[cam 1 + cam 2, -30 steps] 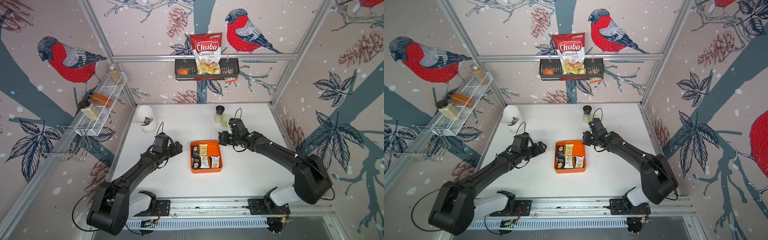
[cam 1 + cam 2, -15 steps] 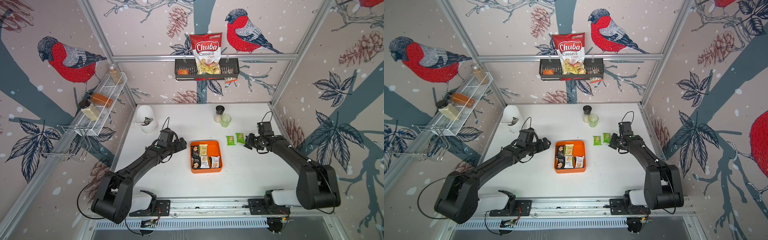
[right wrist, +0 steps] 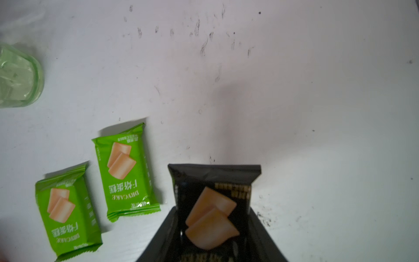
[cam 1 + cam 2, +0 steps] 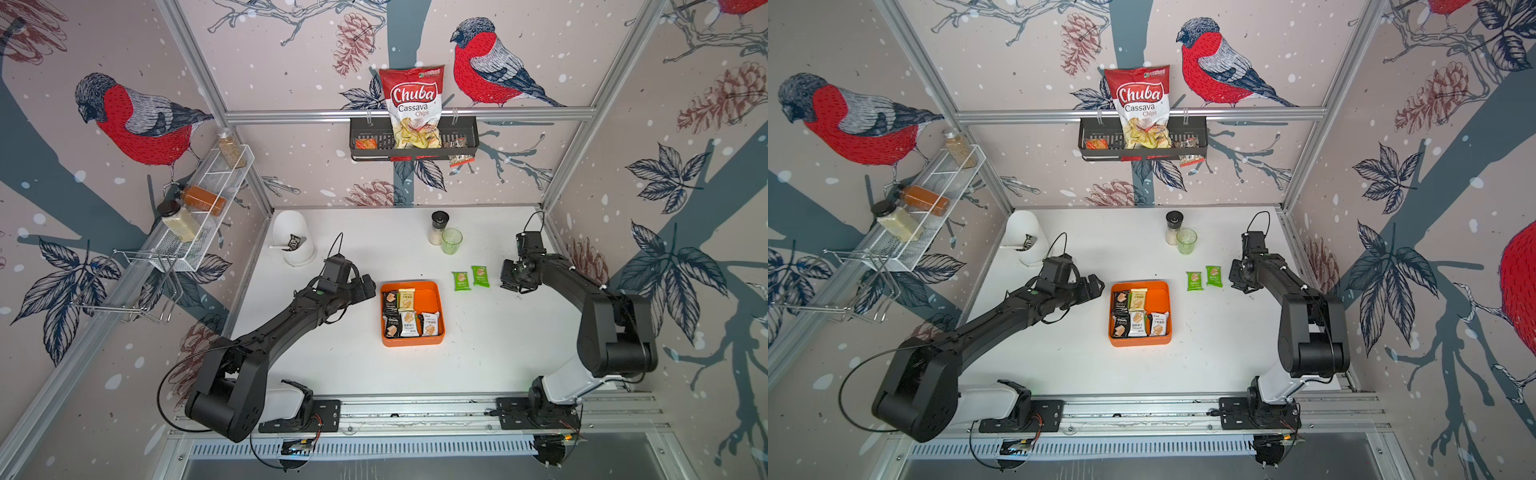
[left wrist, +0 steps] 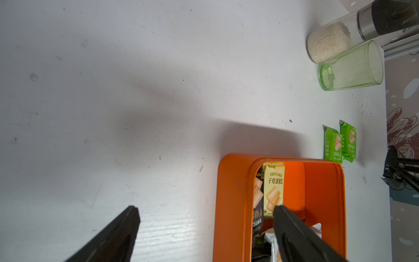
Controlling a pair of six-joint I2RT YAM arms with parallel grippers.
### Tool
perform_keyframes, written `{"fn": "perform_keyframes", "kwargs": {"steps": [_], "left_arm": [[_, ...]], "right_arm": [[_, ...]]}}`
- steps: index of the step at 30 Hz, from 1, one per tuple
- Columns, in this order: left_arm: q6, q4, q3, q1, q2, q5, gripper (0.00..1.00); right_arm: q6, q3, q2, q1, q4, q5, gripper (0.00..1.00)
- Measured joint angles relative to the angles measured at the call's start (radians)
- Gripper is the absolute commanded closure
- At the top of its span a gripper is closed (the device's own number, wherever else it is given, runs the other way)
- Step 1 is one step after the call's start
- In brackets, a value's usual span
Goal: Take the cookies out of the storage box
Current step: Place the cookie at the center of the board.
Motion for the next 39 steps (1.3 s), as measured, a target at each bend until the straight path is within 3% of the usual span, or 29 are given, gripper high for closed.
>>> {"fn": "perform_keyframes", "kwargs": {"steps": [16,23,32,39], "left_arm": [[-0.003,-0.001,-0.042,0.000,-0.036,-0.028,0.04],[-0.011,-0.001,-0.045,0.000,-0.042,-0.029,0.04],[-0.025,0.000,-0.059,0.000,-0.053,-0.028,0.04],[-0.043,0.008,-0.066,0.000,-0.055,-0.025,0.04]], "right_arm": [[-0.042,0.156,0.220,0.036,-0.016,0.021,0.58],[-0.046,0.166,0.232,0.039,-0.024,0.031,0.42],[-0.032,0.169,0.125,0.072,-0.063,0.058,0.39],[0.059,0.122,-0.024,0.144,-0.075,0.030,0.38]]}}
